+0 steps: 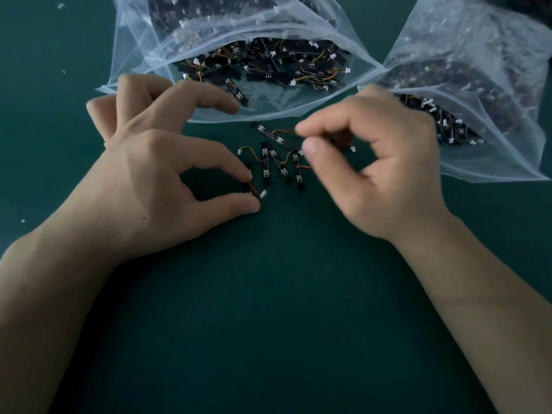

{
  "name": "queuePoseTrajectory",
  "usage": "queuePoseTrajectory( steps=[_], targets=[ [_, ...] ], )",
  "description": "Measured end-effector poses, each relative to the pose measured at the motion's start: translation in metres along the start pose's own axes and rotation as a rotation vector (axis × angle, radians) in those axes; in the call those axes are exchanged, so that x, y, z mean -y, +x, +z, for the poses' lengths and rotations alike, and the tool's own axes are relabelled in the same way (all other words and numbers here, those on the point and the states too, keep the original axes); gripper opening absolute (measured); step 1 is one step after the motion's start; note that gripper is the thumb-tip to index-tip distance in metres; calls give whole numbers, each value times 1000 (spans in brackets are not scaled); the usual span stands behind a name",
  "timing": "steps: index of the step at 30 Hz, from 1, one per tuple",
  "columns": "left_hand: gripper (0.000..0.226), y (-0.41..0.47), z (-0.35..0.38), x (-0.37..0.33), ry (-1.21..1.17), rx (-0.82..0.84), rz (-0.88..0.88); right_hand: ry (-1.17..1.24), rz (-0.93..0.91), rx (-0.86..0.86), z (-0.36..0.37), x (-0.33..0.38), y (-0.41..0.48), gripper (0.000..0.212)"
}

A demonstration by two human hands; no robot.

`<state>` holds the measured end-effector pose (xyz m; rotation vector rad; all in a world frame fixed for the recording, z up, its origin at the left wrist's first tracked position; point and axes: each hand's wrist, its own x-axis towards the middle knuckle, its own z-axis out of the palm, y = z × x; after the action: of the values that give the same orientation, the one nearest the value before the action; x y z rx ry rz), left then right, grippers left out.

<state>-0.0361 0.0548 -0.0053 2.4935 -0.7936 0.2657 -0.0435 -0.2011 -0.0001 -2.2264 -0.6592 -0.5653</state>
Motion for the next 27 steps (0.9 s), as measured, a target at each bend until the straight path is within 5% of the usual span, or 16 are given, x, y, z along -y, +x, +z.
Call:
queuePoseTrajectory(
  steps=[21,27],
  targets=[
    [41,1,10,7,43,-107,-5,10,131,-86,2,-10,2,8],
    [51,1,11,6,20,-57,14,-33,115,98,1,-10,4,14]
  ],
)
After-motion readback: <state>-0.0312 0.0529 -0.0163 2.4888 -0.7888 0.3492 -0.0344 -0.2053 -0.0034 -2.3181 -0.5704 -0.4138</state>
